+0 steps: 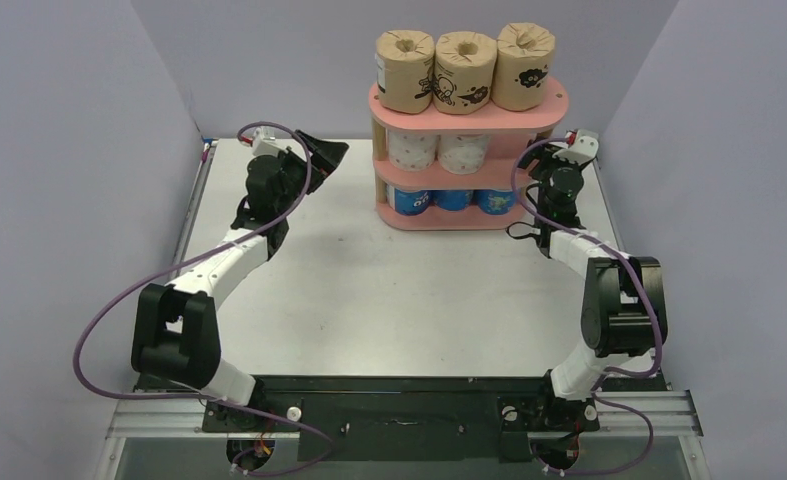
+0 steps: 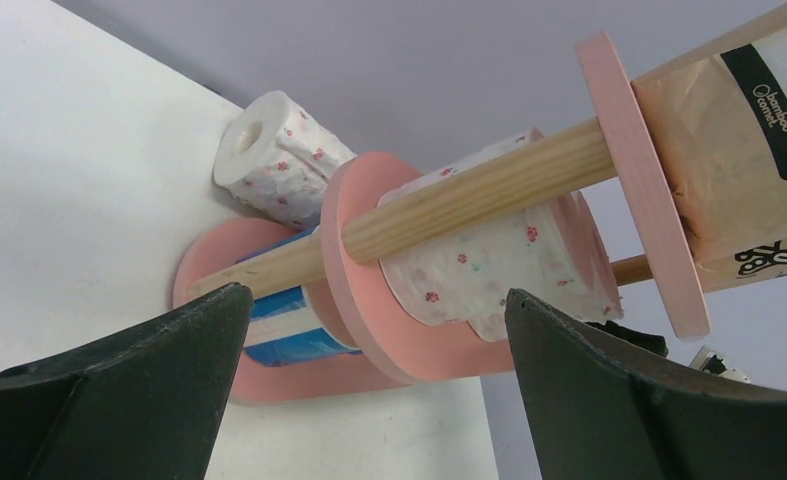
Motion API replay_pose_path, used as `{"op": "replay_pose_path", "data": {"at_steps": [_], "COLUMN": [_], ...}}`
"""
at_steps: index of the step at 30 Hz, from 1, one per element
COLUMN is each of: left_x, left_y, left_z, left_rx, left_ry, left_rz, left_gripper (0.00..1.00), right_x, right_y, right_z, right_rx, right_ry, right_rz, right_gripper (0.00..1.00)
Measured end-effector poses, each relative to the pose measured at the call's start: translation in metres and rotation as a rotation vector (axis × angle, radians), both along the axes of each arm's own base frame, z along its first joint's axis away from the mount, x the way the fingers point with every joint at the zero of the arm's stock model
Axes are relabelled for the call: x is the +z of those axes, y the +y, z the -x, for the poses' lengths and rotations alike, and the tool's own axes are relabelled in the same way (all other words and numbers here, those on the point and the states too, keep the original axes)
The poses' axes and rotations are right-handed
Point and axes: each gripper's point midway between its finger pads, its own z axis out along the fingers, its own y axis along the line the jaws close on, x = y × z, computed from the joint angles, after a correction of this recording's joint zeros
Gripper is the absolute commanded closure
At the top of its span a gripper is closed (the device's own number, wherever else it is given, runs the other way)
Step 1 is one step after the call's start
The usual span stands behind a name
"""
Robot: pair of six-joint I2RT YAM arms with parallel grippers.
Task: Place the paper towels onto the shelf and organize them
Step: Adjust the shelf at the center of the board.
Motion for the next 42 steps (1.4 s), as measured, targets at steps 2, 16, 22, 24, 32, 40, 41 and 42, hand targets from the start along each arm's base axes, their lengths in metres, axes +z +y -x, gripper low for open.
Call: {"op": "replay_pose_path", "data": {"at_steps": [2, 16, 22, 24, 32, 40, 41, 42], "left_x": [0.002, -0.004, -0.003, -0.002, -0.006, -0.008, -0.008, -0.009], "left_y": [-0.002, -0.026, -0.032, -0.034, -0.039, -0.041, -0.041, -0.041], "left_z": [-0.006, -0.038, -0.044, -0.046, -0.049, -0.050, -0.050, -0.050], "left_rx": [-0.012, -0.109, -0.135, -0.143, -0.165, -0.175, -0.176, -0.179], "left_ry": [-0.006, 0.001, -0.002, -0.005, 0.001, 0.005, 0.004, 0.006], "left_rz": [0.002, -0.011, -0.008, -0.007, -0.005, -0.005, -0.005, -0.005], "left_gripper": [0.01, 0.00, 0.05, 0.05, 0.05, 0.06, 0.06, 0.06], "right_x": [0.001, -0.005, 0.007, 0.010, 0.009, 0.009, 0.009, 0.008], "right_y": [0.002, 0.009, 0.006, 0.006, 0.005, 0.002, 0.001, 0.001], "right_z": [-0.006, -0.032, -0.038, -0.041, -0.041, -0.040, -0.040, -0.040], "right_rx": [0.003, -0.025, -0.043, -0.046, -0.052, -0.072, -0.075, -0.079], "right_ry": [-0.001, 0.009, -0.010, -0.016, -0.009, -0.007, -0.008, -0.007], "right_rz": [0.008, 0.032, 0.042, 0.047, 0.063, 0.059, 0.058, 0.058], "right_gripper": [0.30, 0.38, 0.60, 0.69, 0.89, 1.00, 1.00, 1.00]}}
